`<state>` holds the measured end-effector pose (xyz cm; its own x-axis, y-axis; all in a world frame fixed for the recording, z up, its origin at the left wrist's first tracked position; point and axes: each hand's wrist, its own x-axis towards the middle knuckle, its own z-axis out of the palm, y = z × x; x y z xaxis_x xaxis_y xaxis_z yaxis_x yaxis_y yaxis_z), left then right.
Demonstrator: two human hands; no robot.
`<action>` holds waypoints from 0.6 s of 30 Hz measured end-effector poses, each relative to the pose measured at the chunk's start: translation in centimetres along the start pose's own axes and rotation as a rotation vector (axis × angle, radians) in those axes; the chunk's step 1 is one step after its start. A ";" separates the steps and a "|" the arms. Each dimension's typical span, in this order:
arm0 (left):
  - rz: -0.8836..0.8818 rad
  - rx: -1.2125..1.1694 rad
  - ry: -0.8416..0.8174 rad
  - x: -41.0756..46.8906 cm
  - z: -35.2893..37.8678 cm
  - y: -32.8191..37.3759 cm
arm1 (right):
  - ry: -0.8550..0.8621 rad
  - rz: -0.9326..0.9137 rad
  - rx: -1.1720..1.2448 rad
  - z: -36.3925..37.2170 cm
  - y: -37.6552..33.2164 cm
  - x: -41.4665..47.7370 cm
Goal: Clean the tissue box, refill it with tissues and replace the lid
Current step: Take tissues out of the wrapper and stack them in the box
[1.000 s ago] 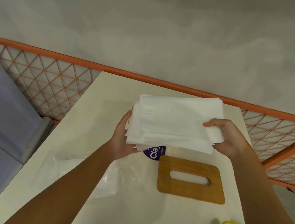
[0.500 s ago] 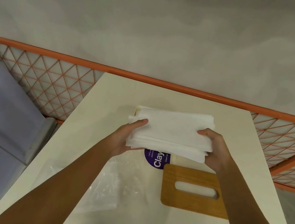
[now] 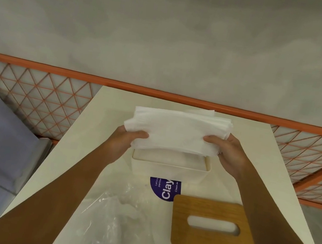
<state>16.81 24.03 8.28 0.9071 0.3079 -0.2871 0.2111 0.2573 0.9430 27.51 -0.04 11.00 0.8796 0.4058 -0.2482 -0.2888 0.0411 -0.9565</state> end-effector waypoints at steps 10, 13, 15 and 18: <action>-0.017 0.248 -0.134 0.8 0.0 -1.7 | -0.084 0.075 -0.186 -2.2 2.4 1.7; -0.007 0.237 -0.120 1.0 0.6 -1.8 | -0.115 0.077 -0.223 -2.2 2.8 2.0; 0.003 0.169 -0.115 1.1 1.3 -2.0 | -0.123 0.086 -0.220 -1.8 3.0 2.1; 0.037 0.123 -0.077 0.8 2.0 -2.0 | -0.100 0.079 -0.220 -1.4 3.2 2.2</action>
<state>17.89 21.90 6.46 0.9394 0.2425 -0.2425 0.2159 0.1314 0.9675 29.05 -0.33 7.14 0.8128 0.4886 -0.3172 -0.2564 -0.1890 -0.9479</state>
